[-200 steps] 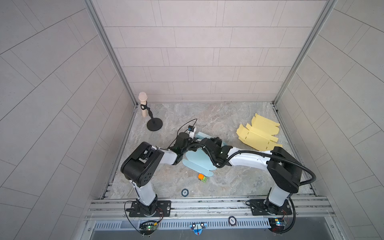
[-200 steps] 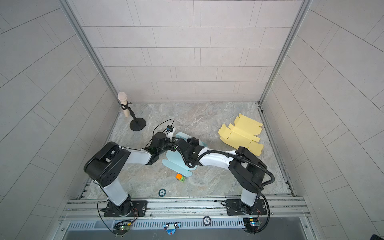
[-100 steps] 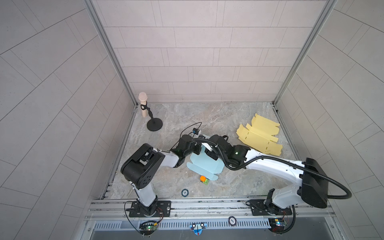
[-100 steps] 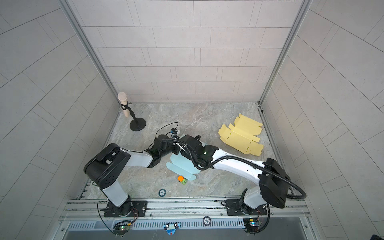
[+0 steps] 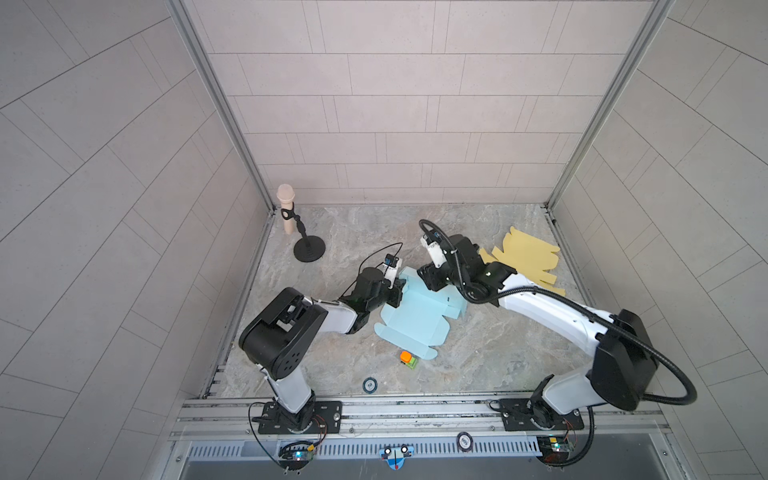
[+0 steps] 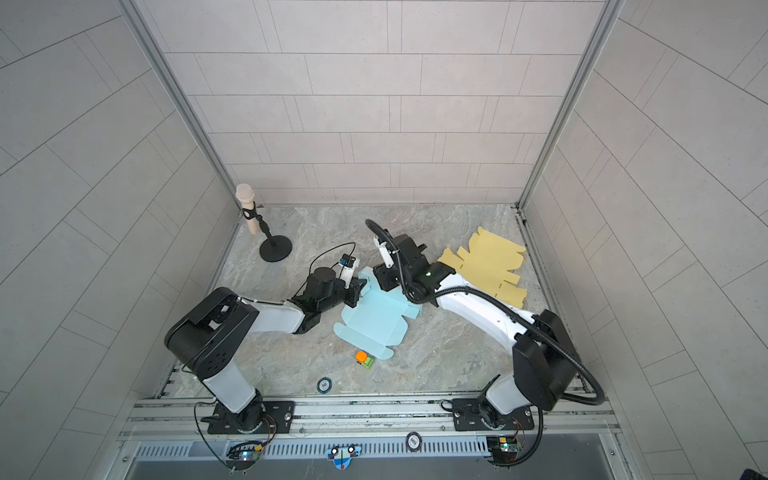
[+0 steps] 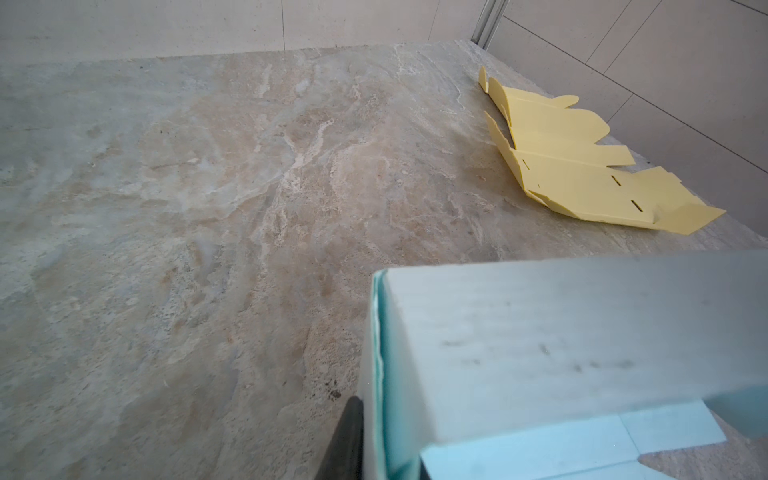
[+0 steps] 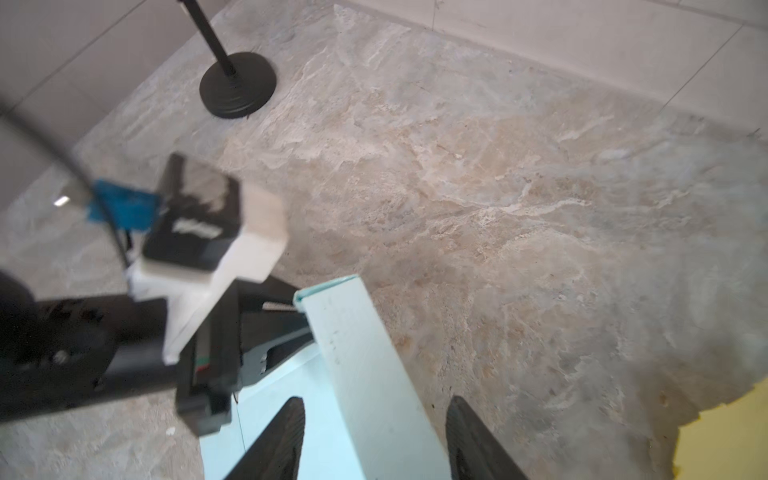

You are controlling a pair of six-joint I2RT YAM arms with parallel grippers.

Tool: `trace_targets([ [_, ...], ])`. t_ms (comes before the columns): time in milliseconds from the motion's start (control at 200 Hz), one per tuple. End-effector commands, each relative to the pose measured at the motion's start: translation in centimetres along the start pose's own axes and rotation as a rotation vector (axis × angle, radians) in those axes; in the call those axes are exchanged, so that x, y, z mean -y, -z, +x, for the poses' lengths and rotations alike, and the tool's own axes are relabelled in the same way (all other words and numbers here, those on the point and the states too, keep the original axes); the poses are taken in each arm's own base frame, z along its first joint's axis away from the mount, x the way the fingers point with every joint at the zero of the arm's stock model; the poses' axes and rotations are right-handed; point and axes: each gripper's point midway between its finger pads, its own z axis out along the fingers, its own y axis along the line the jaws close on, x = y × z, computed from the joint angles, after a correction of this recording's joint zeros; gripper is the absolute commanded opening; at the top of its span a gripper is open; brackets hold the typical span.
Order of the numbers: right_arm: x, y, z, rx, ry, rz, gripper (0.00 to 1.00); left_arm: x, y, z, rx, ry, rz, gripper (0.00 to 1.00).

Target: Fold the paper box

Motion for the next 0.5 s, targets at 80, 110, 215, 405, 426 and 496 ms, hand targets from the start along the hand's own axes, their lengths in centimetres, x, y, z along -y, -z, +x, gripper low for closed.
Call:
trace_targets([
  [80, -1.3, -2.4, -0.5, -0.057, -0.203, -0.19, 0.55, 1.1, -0.8, -2.6, 0.049, -0.04, 0.014, 0.14],
  [110, -1.0, -2.9, -0.3, -0.071, -0.214, -0.19, 0.55, 1.1, -0.9, -2.7, 0.048, -0.041, 0.013, 0.14],
  [215, 0.1, -4.5, 0.6, -0.111, -0.268, -0.201, 0.52, 1.4, -1.2, -3.0, 0.047, -0.05, 0.008, 0.15],
  [405, 1.3, -6.1, 2.2, -0.138, -0.335, -0.232, 0.5, 0.6, -2.4, -3.1, 0.025, -0.054, -0.032, 0.16],
  [426, 1.4, -6.2, 2.3, -0.136, -0.341, -0.238, 0.49, 0.5, -2.5, -3.1, 0.024, -0.054, -0.037, 0.15],
  [496, 1.5, -6.6, 2.7, -0.137, -0.368, -0.259, 0.48, 0.2, -3.1, -2.9, 0.014, -0.054, -0.052, 0.16],
])
